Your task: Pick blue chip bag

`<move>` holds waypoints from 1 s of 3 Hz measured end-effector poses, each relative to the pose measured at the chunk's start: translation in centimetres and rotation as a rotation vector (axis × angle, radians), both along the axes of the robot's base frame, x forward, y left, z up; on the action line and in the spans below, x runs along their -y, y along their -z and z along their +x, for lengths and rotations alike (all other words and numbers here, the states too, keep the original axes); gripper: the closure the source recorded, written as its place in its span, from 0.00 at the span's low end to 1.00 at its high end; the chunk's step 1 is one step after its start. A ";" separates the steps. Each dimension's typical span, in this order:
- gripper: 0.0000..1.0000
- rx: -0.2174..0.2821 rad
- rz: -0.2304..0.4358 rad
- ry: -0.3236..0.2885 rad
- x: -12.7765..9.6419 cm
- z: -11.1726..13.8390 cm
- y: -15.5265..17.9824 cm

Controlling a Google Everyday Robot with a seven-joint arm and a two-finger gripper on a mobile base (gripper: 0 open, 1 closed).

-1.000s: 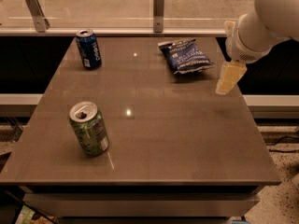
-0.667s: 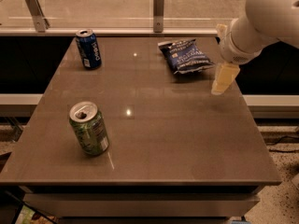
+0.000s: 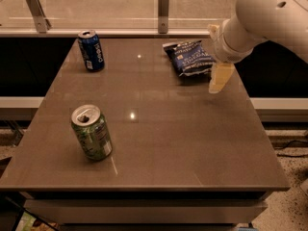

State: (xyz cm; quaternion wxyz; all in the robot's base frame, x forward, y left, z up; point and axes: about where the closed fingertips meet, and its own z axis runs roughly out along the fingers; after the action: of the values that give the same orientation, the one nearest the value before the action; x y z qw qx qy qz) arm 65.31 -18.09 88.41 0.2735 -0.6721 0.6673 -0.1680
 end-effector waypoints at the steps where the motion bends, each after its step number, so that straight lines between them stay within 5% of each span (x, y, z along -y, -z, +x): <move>1: 0.00 -0.004 -0.009 -0.039 -1.2 1.5 0.7; 3: 0.00 -0.029 0.001 -0.080 -3.0 4.4 3.1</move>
Offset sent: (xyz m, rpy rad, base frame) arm 0.0515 0.0329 -0.0310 0.0009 0.0297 0.0879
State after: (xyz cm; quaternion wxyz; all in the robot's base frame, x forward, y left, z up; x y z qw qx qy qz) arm 69.71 -15.10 85.33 0.2705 -0.7006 0.6438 -0.1468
